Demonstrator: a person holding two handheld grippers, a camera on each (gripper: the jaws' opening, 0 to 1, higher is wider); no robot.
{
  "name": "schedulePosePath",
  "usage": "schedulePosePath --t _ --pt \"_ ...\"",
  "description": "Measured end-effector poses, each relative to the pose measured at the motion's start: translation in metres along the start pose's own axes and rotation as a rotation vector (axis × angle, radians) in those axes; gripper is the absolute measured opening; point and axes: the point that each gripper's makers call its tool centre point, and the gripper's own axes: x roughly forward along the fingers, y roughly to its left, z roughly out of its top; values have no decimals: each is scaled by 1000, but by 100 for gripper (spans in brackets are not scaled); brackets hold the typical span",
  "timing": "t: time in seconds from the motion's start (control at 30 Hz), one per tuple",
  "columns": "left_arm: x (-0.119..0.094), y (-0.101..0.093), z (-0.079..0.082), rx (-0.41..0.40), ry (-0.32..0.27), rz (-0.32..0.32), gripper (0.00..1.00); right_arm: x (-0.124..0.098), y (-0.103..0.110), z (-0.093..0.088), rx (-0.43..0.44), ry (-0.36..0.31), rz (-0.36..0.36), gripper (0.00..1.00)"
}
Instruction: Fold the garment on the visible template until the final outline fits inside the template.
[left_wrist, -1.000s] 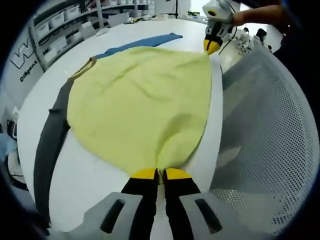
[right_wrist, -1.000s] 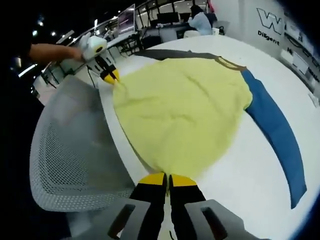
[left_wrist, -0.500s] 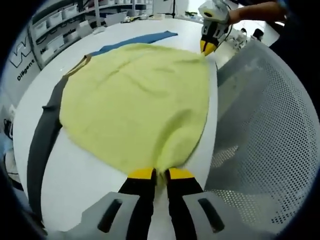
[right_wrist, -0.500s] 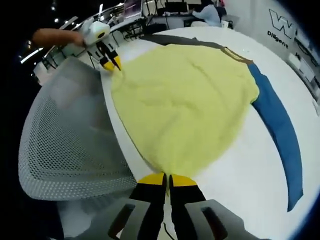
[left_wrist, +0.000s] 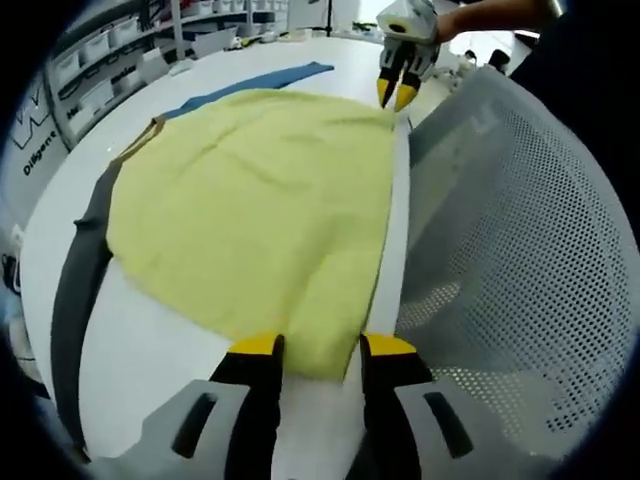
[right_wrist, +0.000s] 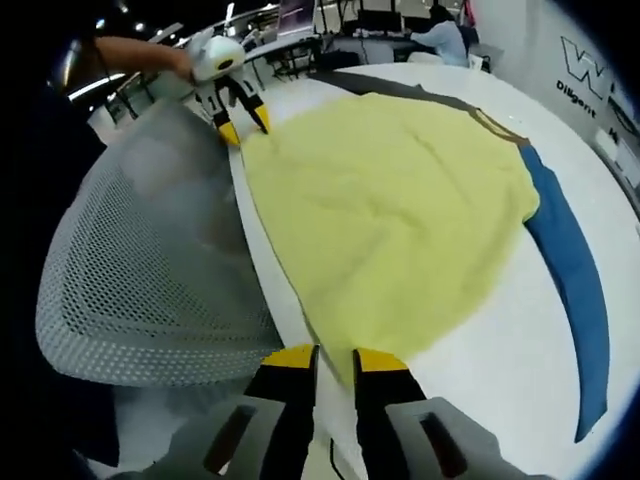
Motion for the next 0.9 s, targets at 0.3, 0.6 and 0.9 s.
schedulePosePath --t 0.3,0.6,0.9 --pt "-11 0 9 -44 -39 -17 30 -4 -2 26 30 -109 -12 16" --pt "5 18 15 -22 -48 87 35 14 -27 23 54 -110 -117 19" --pt "6 21 10 -2 -7 71 36 24 -11 14 -30 -97 -104 30"
